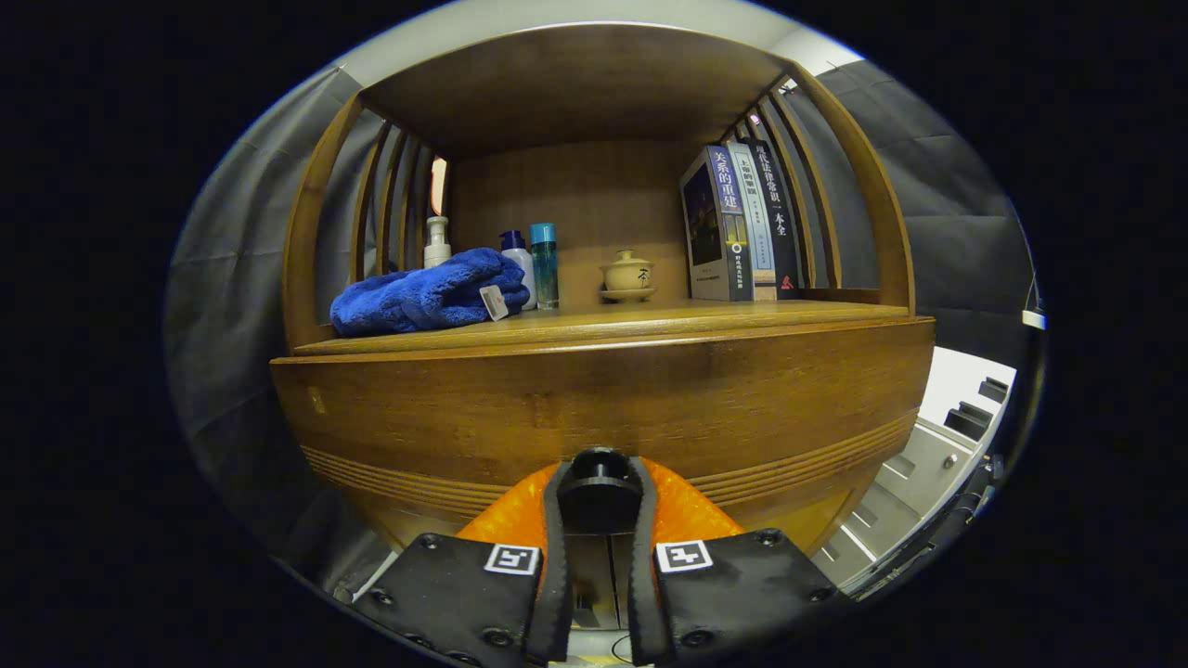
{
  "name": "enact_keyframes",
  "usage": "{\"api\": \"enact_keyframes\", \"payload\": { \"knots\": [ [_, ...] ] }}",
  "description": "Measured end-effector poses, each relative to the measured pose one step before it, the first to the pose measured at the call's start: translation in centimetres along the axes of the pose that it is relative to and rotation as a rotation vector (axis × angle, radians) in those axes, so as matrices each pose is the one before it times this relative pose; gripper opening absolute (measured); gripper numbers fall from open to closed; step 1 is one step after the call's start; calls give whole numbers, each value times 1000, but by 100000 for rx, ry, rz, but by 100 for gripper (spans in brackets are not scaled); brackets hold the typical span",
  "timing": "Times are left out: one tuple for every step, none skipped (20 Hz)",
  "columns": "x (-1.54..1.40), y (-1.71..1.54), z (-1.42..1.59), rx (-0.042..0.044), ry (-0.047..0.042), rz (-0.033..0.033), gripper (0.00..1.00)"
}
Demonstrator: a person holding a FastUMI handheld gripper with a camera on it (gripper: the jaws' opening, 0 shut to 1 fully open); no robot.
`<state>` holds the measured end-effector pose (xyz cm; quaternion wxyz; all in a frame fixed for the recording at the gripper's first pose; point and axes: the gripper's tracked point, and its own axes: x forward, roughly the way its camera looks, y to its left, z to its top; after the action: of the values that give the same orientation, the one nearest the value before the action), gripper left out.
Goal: Pull open the drawer, take out the items inside it, and place them on the countertop above the cabinet.
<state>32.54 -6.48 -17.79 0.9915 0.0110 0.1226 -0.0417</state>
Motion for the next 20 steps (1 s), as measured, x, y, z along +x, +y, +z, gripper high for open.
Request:
{"api": "enact_keyframes", "payload": {
  "knots": [
    [-682, 27, -123, 451, 517, 288, 32],
    [-632, -21, -113, 592, 1010, 103, 32],
    [-919, -39, -110, 275, 1141, -52, 32],
    [-947, 13, -151, 18, 1000, 128, 32],
    [-952, 11, -216, 173, 700, 271, 32],
    [-1065, 18, -113, 184, 475, 368, 32],
    [-1068, -16, -233, 169, 406, 332, 32],
    [-1109, -89, -235, -36, 645, 383, 32],
    [-947, -28, -218, 158, 839, 323, 32],
    [-938, 20, -190, 77, 853, 114, 32],
    [-734, -23, -193, 12, 801, 338, 32],
    [-987, 15, -272, -80, 800, 209, 32],
    [-657, -64, -148, -26, 677, 47, 32],
    [-607, -45, -214, 229, 874, -25, 32],
    [-575, 13, -192, 467, 547, -10, 32],
    [-749, 229, -633, 66, 616, -371, 32],
    [-416, -11, -480, -127, 1162, -225, 32],
    [-603, 15, -297, 32, 354, -18, 32],
    [-411, -75, -383, 23, 693, 112, 32],
    [-410, -27, -254, -64, 363, -39, 32]
  ]
}}
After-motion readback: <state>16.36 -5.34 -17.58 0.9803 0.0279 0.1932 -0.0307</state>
